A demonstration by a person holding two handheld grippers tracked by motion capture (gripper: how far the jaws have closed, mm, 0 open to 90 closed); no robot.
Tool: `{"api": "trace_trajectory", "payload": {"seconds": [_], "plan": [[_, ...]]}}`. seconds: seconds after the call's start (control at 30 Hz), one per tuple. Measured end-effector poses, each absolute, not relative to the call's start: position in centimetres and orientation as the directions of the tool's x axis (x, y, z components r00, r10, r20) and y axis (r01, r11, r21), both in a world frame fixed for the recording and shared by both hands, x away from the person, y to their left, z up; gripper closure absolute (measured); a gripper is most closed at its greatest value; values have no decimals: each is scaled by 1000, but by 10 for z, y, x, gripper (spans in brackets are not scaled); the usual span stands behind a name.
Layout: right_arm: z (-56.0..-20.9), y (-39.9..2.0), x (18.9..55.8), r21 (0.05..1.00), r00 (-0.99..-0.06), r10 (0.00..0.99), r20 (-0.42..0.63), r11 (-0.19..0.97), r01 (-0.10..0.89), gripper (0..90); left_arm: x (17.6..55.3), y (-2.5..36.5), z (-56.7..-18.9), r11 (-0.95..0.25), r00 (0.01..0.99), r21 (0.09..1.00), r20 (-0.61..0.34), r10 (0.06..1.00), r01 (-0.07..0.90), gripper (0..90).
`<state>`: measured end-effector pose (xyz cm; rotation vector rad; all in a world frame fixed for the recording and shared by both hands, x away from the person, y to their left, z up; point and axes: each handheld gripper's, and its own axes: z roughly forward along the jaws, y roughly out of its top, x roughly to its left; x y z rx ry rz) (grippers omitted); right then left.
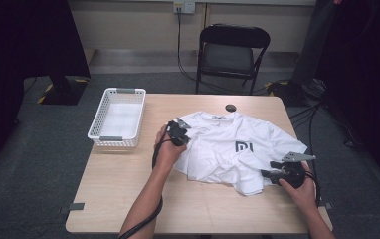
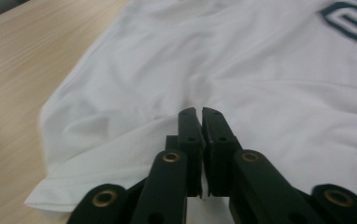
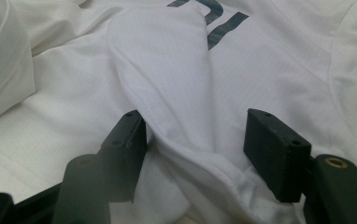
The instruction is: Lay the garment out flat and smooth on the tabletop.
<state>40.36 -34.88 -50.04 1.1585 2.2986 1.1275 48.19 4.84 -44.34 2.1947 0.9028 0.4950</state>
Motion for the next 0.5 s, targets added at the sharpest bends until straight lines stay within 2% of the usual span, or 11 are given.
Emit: {"api": "trace_trajectory", "payload": {"seconds": [0.03,0.1,0.3,0.43,0.5], "plan": [[-500,-349,404,773,-615,786,56,356,525,385,480,43,-443,-513,696,733,74,714,448,693],[-500,-349,404,773,-615,786,56,356,525,385,476,39,-441,-497,688,742,66,722,451,663],[-500,-349,404,773,-615,786,53,358,524,384,471,63,-445,-447,605,732,60,794,514,653],[-500,-349,404,773,-615,786,53,358,524,384,462,78,-457,-402,566,706,2,825,583,710],[-500,-349,404,773,-615,786,51,359,523,384,459,83,-465,-381,552,698,-24,834,606,710]]}}
